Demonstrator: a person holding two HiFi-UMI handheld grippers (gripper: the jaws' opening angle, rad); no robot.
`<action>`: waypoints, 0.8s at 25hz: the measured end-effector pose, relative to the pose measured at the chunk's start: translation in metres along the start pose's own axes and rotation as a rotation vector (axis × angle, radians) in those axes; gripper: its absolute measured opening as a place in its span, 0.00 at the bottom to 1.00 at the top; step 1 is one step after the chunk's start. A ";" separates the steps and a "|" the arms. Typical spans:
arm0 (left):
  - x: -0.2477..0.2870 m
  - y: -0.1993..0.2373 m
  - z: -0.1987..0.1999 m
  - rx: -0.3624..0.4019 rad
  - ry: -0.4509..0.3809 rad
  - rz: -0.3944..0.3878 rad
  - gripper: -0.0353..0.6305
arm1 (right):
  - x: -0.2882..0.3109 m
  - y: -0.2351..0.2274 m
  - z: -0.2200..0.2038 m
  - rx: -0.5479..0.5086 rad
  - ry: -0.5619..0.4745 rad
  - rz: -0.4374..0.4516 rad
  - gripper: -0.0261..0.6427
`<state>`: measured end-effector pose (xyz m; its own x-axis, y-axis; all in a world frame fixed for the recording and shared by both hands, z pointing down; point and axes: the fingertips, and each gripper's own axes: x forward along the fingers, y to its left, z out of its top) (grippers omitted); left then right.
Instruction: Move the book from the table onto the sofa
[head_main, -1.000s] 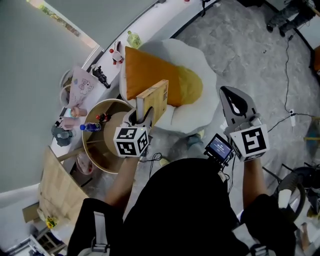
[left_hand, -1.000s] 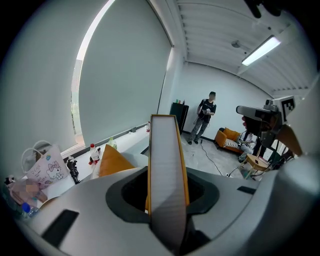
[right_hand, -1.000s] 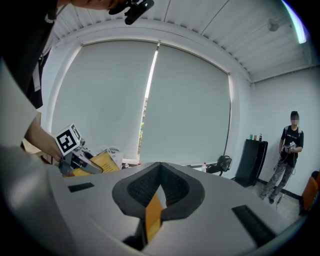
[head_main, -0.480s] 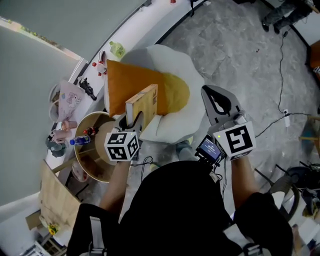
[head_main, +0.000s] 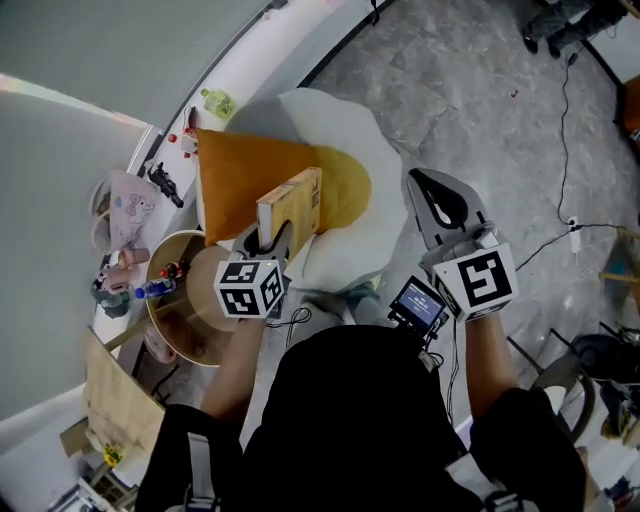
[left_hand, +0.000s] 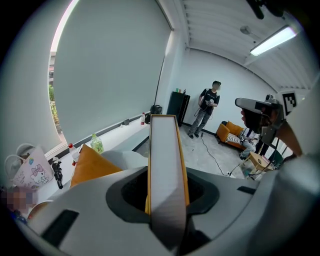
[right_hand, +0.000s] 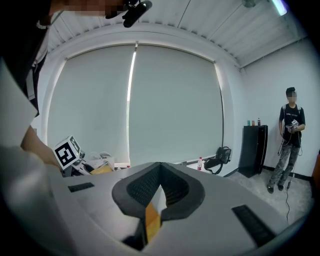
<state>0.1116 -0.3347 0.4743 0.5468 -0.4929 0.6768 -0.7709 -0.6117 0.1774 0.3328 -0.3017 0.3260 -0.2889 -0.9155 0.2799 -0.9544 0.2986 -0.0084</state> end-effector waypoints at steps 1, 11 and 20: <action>0.005 0.000 -0.001 -0.003 0.009 -0.002 0.28 | 0.002 -0.004 -0.004 0.003 0.008 -0.002 0.06; 0.055 0.036 -0.035 -0.059 0.109 -0.050 0.28 | 0.037 -0.010 -0.037 -0.006 0.050 -0.058 0.06; 0.110 0.069 -0.078 -0.098 0.167 -0.075 0.28 | 0.067 -0.002 -0.105 0.041 0.158 -0.085 0.05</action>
<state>0.0931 -0.3832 0.6167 0.5484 -0.3343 0.7665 -0.7628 -0.5755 0.2947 0.3236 -0.3356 0.4457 -0.1947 -0.8821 0.4289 -0.9780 0.2079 -0.0164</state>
